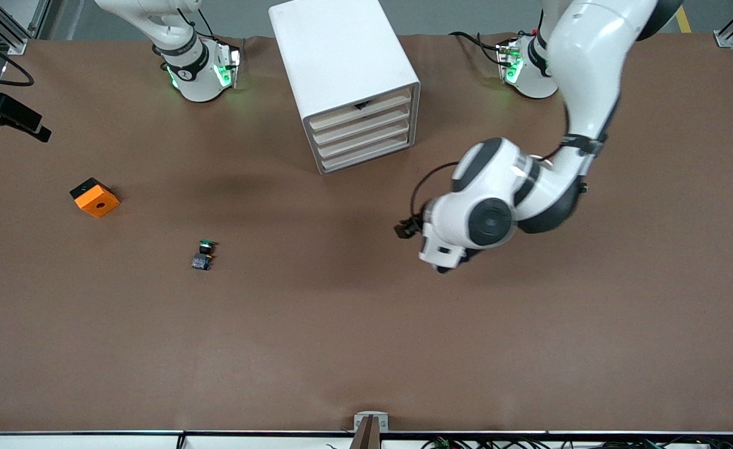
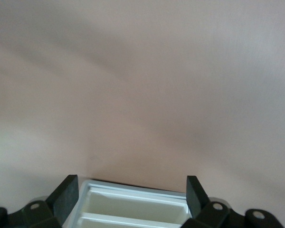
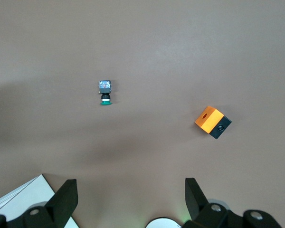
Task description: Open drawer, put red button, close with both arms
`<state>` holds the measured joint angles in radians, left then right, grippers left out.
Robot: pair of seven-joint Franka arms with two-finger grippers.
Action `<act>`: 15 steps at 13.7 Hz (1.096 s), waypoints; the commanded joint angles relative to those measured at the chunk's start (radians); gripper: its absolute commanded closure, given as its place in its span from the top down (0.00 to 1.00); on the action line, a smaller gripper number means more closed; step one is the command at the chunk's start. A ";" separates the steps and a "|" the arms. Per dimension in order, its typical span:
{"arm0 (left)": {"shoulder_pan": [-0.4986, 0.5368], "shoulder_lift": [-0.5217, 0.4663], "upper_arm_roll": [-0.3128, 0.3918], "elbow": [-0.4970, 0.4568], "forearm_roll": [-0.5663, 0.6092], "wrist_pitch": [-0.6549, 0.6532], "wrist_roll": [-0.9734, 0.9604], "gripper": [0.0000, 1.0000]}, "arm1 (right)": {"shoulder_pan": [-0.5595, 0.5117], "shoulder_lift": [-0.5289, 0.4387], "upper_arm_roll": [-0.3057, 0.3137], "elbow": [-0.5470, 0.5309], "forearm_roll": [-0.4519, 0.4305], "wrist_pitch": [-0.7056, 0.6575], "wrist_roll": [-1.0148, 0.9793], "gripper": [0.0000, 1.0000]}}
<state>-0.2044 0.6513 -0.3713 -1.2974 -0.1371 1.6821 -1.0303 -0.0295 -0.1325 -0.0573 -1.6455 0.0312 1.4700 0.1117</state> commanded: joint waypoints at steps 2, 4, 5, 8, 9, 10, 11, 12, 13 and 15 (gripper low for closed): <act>0.147 -0.119 -0.008 -0.025 0.070 -0.217 0.258 1.00 | 0.013 -0.025 -0.007 -0.010 -0.016 0.012 -0.065 1.00; 0.218 -0.145 -0.006 -0.026 0.074 -0.254 0.407 1.00 | 0.013 -0.024 -0.007 -0.002 -0.017 0.010 -0.089 1.00; 0.221 -0.157 0.002 -0.028 0.077 -0.257 0.451 1.00 | 0.016 -0.024 -0.006 0.001 -0.027 0.009 -0.089 1.00; 0.143 -0.211 0.176 -0.059 0.077 -0.312 0.612 1.00 | 0.039 -0.024 -0.002 0.006 -0.059 0.001 -0.090 1.00; 0.114 -0.240 0.248 -0.084 0.077 -0.318 0.689 1.00 | 0.036 -0.024 -0.006 0.004 -0.059 0.000 -0.121 1.00; 0.099 -0.277 0.302 -0.121 0.077 -0.318 0.764 1.00 | 0.034 -0.024 -0.007 0.004 -0.059 0.003 -0.173 1.00; 0.100 -0.306 0.330 -0.153 0.077 -0.315 0.824 1.00 | 0.034 -0.024 -0.007 0.004 -0.059 0.004 -0.185 1.00; 0.103 -0.330 0.357 -0.180 0.077 -0.309 0.881 1.00 | 0.034 -0.024 -0.009 0.006 -0.057 0.004 -0.185 1.00; 0.103 -0.350 0.388 -0.204 0.077 -0.297 0.924 1.00 | 0.031 -0.024 -0.010 0.006 -0.051 0.003 -0.182 1.00; 0.100 -0.422 0.440 -0.308 0.077 -0.225 1.005 1.00 | 0.030 -0.027 -0.010 0.006 -0.045 0.000 -0.182 1.00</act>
<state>-0.0897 0.3367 0.0223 -1.4583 -0.0766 1.3796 -0.1007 -0.0014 -0.1434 -0.0636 -1.6405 -0.0089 1.4772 -0.0520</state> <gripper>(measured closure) 0.000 0.000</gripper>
